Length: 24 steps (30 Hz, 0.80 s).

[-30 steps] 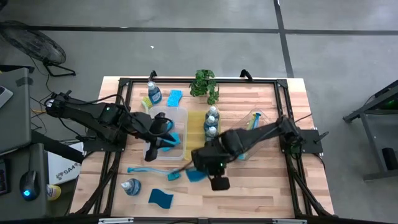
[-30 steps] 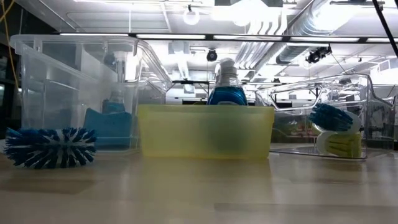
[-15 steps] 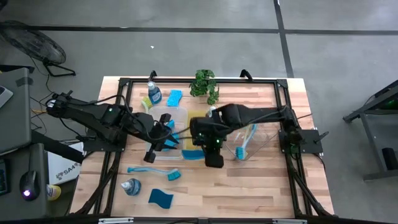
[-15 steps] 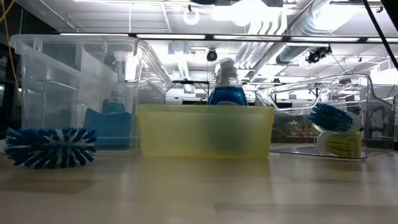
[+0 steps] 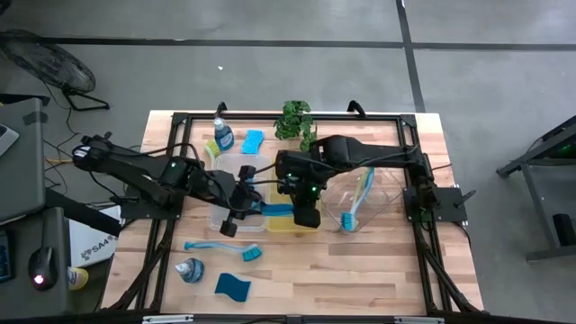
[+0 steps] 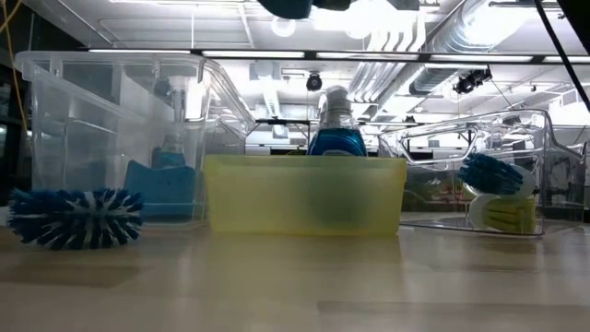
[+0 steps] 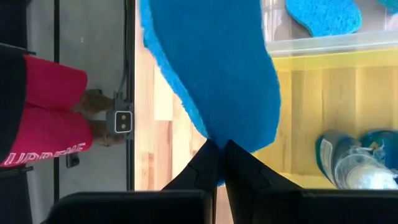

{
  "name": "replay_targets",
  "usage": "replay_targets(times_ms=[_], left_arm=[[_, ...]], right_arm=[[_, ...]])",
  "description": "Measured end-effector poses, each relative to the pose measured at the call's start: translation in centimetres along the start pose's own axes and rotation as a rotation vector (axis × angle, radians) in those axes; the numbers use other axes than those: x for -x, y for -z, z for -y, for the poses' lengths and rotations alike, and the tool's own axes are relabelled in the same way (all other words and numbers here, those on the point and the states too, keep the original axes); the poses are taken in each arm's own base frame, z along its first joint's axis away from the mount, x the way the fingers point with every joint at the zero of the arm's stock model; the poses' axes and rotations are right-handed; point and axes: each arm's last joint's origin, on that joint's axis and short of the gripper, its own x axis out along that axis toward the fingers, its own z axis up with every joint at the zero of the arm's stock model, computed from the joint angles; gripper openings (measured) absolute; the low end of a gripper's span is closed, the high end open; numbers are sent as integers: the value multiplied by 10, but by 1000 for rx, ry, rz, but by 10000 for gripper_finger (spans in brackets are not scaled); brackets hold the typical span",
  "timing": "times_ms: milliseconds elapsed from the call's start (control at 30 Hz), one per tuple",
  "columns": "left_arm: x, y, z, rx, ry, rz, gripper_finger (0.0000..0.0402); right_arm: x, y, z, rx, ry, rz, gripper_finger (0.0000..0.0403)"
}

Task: Pick & Place Kitchen Sink Supplies
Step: Put the blue sponge into the white bin

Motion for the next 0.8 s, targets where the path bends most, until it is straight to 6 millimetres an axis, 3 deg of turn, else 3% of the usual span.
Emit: replay_targets(times_ms=[367,600,800], left_arm=[[-6,-1,0,1,-19,5,89],[-6,-3,-1,4,-44,15,16],[-6,-3,0,7,-35,17,13]], right_arm=[[2,-1,4,16,5,1,11],[2,0,4,33,5,-2,11],[2,0,5,31,10,-2,12]])
